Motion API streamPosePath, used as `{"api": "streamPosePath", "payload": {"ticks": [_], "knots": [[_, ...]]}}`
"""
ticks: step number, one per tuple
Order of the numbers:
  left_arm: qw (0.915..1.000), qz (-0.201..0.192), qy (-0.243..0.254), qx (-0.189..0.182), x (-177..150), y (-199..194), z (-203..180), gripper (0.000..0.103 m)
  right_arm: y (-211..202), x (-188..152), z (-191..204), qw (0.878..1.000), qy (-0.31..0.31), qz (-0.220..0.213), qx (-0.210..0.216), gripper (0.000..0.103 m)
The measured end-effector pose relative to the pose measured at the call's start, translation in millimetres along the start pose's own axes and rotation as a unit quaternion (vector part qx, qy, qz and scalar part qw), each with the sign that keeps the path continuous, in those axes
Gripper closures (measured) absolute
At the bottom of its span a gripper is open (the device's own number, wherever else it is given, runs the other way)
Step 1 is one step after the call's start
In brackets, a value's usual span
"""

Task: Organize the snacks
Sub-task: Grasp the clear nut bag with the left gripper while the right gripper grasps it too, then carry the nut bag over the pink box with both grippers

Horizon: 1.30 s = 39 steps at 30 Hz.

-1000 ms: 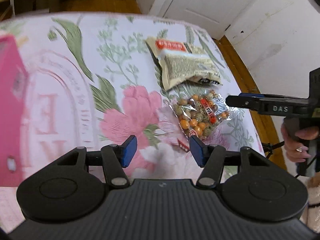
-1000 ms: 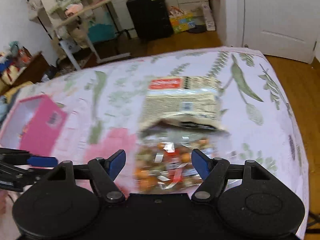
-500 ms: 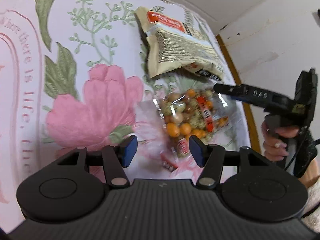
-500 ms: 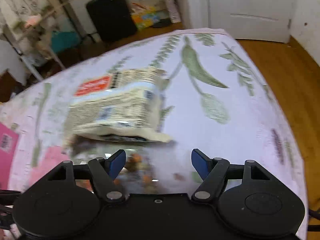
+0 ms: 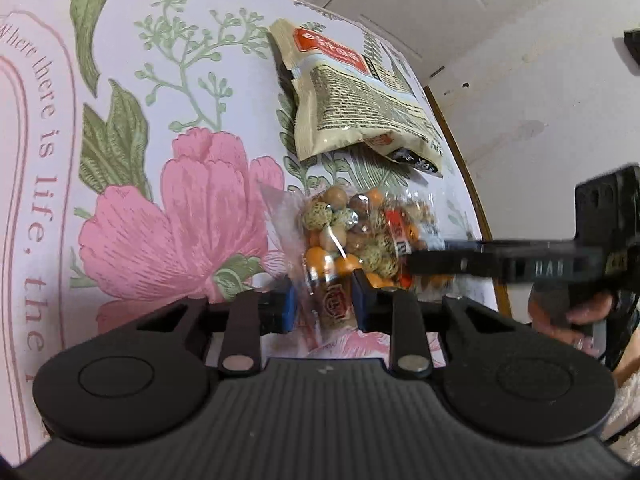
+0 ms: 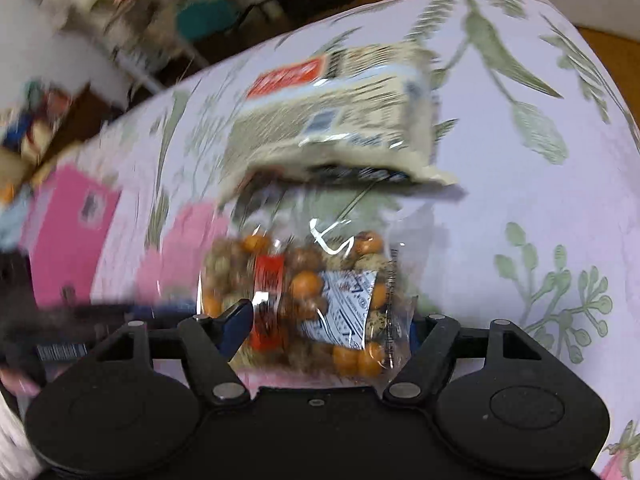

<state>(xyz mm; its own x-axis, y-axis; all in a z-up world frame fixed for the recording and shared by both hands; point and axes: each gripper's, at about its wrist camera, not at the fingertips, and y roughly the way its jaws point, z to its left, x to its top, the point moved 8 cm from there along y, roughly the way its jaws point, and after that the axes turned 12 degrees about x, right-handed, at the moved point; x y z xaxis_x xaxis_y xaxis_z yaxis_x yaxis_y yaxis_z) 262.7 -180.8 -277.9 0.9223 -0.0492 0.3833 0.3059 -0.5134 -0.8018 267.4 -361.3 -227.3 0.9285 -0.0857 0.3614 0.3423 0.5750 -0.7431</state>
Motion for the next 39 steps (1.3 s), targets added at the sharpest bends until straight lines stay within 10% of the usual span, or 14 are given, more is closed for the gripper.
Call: {"api": "streamPosePath", "payload": {"ticks": [19, 39], "knots": [[0.9976, 0.016, 0.058, 0.035, -12, -8, -3, 0.063, 21, -19, 39, 0.997, 0.017, 0.05, -0.049, 0.03], [0.9904, 0.0, 0.112, 0.082, -27, -69, 0, 0.058, 13, -38, 95, 0.999, 0.015, 0.003, -0.046, 0.029]]}}
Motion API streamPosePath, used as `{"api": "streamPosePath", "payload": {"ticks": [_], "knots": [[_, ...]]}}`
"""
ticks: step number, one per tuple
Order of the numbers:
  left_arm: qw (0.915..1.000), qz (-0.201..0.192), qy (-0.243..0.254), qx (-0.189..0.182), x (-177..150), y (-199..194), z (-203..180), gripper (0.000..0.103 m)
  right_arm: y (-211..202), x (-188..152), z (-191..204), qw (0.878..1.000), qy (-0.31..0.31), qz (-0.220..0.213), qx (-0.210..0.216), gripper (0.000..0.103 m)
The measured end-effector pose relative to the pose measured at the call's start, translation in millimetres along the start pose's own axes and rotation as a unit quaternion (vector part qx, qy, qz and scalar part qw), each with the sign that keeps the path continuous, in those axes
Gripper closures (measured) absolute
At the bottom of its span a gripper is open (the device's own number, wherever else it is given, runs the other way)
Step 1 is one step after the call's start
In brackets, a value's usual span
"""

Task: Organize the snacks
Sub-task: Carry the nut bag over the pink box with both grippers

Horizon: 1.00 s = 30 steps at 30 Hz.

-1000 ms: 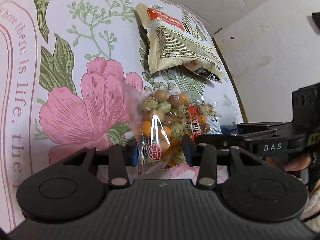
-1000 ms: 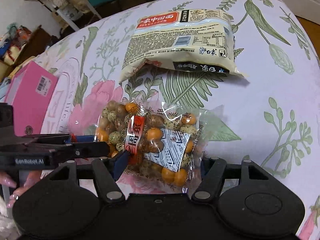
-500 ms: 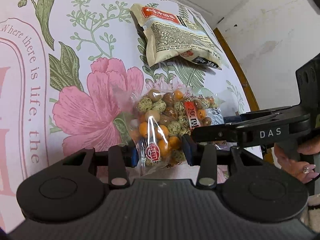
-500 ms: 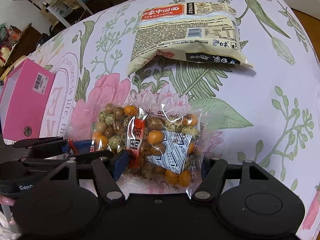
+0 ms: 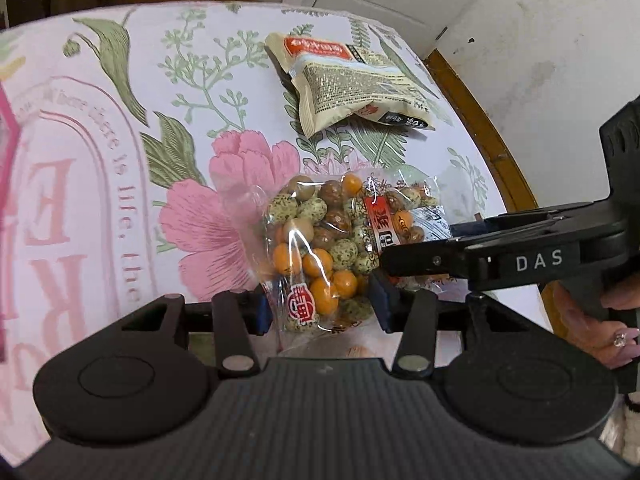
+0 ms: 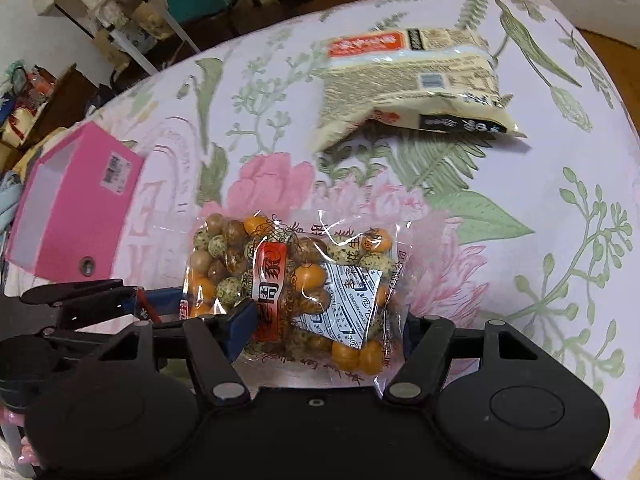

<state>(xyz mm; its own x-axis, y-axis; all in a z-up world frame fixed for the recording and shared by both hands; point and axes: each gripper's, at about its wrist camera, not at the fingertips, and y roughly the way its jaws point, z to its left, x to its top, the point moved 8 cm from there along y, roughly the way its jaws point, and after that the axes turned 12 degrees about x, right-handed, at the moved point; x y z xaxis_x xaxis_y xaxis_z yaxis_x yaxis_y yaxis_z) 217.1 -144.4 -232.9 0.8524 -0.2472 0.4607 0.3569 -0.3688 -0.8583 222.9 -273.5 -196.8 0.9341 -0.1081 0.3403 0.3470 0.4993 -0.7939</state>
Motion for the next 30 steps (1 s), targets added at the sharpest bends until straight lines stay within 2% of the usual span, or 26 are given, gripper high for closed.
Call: {"api": "streamPosePath", "payload": {"ticks": [5, 10, 14, 19, 24, 30], "knots": [[0.9996, -0.024, 0.008, 0.016, -13, -30, 11, 0.058, -8, -12, 27, 0.999, -0.016, -0.027, 0.015, 0.029], [0.9993, -0.022, 0.008, 0.029, -32, -53, 27, 0.058, -7, -28, 52, 0.998, -0.027, -0.031, 0.04, 0.03], [0.9993, -0.015, -0.009, 0.033, -49, -76, 50, 0.058, -6, -41, 78, 0.997, -0.041, -0.03, 0.061, 0.036], [0.999, -0.016, -0.027, 0.031, -63, -119, 90, 0.057, -8, -47, 124, 0.992, -0.065, -0.022, 0.11, 0.045], [0.9985, -0.014, -0.033, 0.042, -61, -155, 126, 0.057, -3, -44, 170, 0.986, -0.096, -0.001, 0.135, 0.048], [0.9948, -0.033, -0.046, 0.085, -45, -188, 173, 0.057, 21, -23, 222, 0.982, -0.125, 0.002, 0.141, 0.047]]}}
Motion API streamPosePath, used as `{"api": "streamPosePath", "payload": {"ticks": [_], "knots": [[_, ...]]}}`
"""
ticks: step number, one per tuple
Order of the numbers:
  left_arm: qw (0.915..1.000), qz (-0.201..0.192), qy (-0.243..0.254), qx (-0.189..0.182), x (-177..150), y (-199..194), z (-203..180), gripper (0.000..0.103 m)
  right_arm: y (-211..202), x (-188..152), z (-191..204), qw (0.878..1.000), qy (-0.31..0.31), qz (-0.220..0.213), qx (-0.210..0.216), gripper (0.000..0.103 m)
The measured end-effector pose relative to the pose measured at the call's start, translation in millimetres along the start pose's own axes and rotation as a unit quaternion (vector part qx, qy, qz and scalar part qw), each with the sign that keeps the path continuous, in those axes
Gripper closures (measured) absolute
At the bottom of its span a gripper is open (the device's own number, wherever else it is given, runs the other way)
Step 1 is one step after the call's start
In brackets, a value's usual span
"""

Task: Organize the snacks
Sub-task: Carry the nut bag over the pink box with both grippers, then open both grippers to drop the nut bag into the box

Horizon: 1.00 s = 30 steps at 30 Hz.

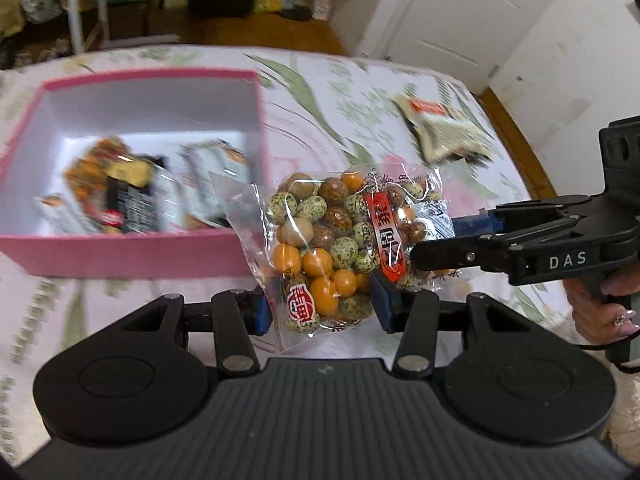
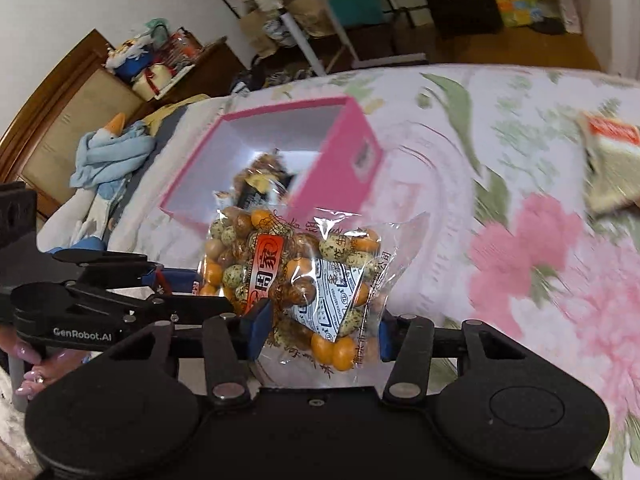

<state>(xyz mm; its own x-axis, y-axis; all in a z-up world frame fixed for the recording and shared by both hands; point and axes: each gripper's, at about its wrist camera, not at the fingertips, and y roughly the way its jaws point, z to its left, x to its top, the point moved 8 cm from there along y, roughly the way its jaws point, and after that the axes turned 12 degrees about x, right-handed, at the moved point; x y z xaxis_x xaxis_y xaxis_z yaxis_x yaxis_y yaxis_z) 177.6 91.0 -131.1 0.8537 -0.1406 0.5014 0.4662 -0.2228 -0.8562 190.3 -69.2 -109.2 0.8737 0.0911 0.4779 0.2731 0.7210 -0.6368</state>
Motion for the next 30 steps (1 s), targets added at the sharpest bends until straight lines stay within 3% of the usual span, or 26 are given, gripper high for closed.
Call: {"api": "streamPosePath", "payload": {"ticks": [5, 12, 16, 22, 26, 30], "knots": [[0.9994, -0.014, -0.016, 0.028, 18, -3, 39, 0.057, 34, 33, 17, 1.0, -0.001, -0.002, 0.018, 0.047], [0.9965, -0.026, -0.063, 0.049, 53, 23, 100, 0.055, 86, 77, 27, 1.0, 0.008, -0.014, 0.022, 0.047], [0.996, -0.012, -0.072, 0.052, 65, 44, 124, 0.055, 118, 95, 23, 1.0, 0.018, -0.004, 0.014, 0.045], [0.9919, -0.023, -0.103, 0.071, 72, 61, 144, 0.052, 142, 103, 17, 0.999, 0.03, 0.009, 0.028, 0.039], [0.9902, -0.01, -0.089, 0.107, 64, 58, 143, 0.052, 140, 98, 19, 1.0, 0.014, 0.012, 0.014, 0.039], [0.9903, -0.016, -0.078, 0.113, 53, 47, 139, 0.052, 124, 85, 23, 1.0, -0.019, 0.018, 0.0, 0.04]]}}
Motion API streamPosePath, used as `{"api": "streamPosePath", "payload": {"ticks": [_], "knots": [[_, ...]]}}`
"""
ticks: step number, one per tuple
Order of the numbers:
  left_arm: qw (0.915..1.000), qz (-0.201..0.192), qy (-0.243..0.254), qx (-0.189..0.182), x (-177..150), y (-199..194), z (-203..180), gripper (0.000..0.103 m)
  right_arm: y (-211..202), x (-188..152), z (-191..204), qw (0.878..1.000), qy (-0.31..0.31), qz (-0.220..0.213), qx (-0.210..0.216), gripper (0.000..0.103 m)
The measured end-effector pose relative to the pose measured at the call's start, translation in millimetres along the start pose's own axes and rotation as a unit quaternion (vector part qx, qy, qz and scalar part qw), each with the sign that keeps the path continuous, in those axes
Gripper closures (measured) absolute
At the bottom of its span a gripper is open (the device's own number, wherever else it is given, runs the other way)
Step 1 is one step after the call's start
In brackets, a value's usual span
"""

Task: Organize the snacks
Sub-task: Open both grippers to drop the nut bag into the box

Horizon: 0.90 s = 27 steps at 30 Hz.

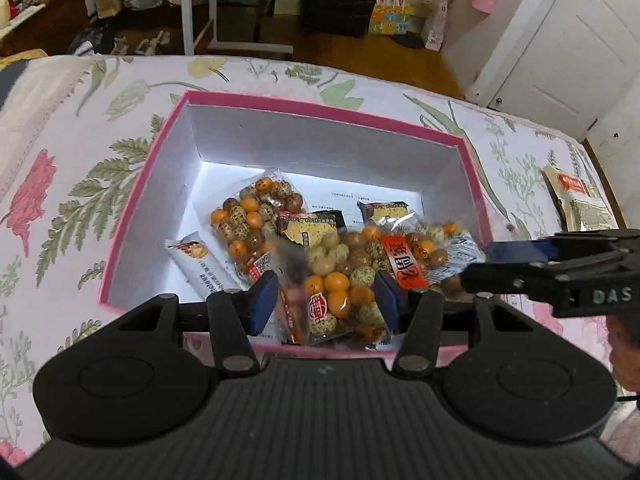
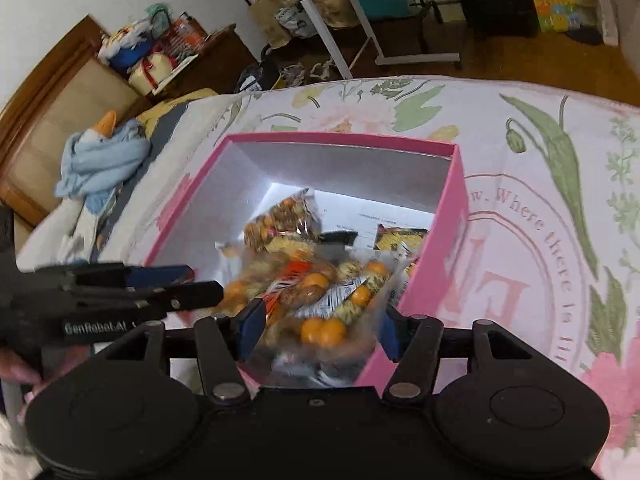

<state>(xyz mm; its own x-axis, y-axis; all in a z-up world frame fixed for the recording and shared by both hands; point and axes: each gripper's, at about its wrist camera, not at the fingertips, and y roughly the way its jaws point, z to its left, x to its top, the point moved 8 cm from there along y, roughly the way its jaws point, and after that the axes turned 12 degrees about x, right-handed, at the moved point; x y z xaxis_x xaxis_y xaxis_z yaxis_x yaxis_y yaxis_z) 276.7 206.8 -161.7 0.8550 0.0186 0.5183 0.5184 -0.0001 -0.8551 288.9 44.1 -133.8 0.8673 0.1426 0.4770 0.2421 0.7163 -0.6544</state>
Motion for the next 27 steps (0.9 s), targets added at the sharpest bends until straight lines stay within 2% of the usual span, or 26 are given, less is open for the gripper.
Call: {"api": "streamPosePath", "payload": {"ticks": [2, 7, 18, 21, 25, 27], "knots": [[0.9999, -0.013, -0.001, -0.005, 0, -13, -1, 0.052, -11, -3, 4, 1.0, -0.012, -0.005, 0.003, 0.035], [0.9987, -0.04, 0.027, -0.016, -4, -52, -21, 0.052, -33, -12, 15, 0.999, -0.047, 0.004, -0.026, 0.035], [0.9911, -0.052, 0.115, -0.043, -27, -102, -89, 0.05, -105, -43, 27, 0.99, -0.106, 0.018, -0.088, 0.034], [0.9887, -0.059, 0.126, -0.056, -30, -110, -108, 0.05, -128, -55, 25, 0.99, -0.111, 0.021, -0.088, 0.034], [0.9857, -0.055, 0.142, -0.073, -30, -113, -137, 0.049, -158, -71, 26, 0.991, -0.118, 0.01, -0.057, 0.033], [0.9844, -0.053, 0.148, -0.079, -29, -112, -150, 0.044, -170, -74, 22, 0.989, -0.13, 0.0, -0.064, 0.032]]}}
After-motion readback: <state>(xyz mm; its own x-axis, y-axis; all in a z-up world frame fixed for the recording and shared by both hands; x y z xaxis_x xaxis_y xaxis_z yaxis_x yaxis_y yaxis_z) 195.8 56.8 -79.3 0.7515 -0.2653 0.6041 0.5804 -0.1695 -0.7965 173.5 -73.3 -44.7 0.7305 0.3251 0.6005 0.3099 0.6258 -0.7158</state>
